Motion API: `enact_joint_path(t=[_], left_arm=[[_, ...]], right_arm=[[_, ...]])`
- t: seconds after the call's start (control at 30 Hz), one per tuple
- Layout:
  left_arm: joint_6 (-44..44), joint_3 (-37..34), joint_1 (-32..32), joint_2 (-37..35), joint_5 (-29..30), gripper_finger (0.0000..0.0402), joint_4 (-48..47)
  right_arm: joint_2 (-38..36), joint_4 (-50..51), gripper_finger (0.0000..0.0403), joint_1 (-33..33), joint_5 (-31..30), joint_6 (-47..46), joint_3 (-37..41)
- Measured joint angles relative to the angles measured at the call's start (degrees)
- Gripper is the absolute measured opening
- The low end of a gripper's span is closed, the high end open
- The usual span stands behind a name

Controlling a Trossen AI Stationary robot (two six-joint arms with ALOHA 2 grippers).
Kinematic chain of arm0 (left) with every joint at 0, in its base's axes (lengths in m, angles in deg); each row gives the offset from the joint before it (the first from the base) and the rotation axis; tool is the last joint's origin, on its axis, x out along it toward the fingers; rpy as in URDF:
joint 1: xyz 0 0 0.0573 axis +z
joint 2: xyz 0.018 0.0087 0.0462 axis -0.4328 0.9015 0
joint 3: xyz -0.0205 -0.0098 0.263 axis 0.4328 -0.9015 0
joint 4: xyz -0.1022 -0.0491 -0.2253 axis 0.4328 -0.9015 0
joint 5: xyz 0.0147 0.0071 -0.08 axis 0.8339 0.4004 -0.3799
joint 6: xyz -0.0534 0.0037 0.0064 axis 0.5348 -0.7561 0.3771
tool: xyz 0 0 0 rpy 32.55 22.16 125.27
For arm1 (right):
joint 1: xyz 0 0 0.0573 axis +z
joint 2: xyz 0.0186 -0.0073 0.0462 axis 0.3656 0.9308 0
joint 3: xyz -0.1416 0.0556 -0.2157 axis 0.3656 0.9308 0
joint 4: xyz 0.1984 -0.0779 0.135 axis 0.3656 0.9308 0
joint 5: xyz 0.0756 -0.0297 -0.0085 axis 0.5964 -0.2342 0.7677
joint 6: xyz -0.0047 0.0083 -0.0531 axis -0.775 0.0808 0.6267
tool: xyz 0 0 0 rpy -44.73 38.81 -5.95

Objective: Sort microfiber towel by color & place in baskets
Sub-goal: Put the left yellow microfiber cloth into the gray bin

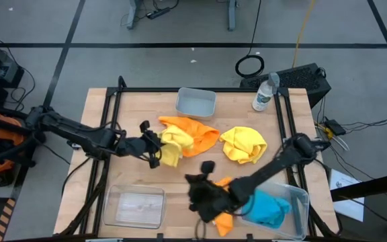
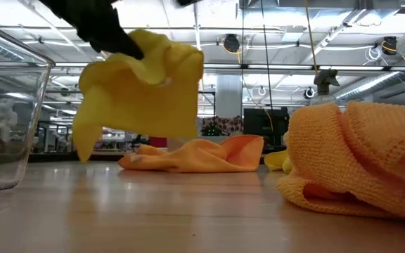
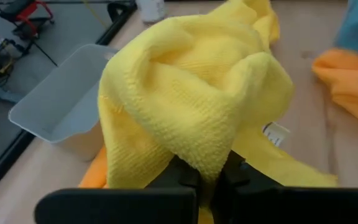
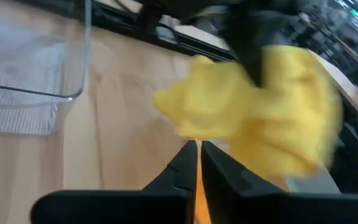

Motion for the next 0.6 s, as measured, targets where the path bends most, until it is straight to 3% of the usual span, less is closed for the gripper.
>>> enact_joint_path(t=[0.1,0.2,0.4,0.6], left_arm=[[-0.47,0.00,-1.49,-0.19,0.17,0.0013,0.33],[-0.66,0.00,-2.56,-0.21,0.22,0.0014,1.18],[-1.22,0.00,-4.96,-0.19,0.13,0.0015,3.22],[-5.09,0.00,-7.42,-0.21,-1.73,0.0015,9.17]], right_arm=[[3.21,-9.32,0.0045,-2.78,4.68,9.34,0.00],[5.02,-13.26,0.0084,-4.56,4.17,15.76,0.02],[4.84,-13.90,0.0174,-6.13,-6.66,20.46,0.02],[4.68,-14.27,0.0239,-7.32,-9.04,22.45,0.02]])
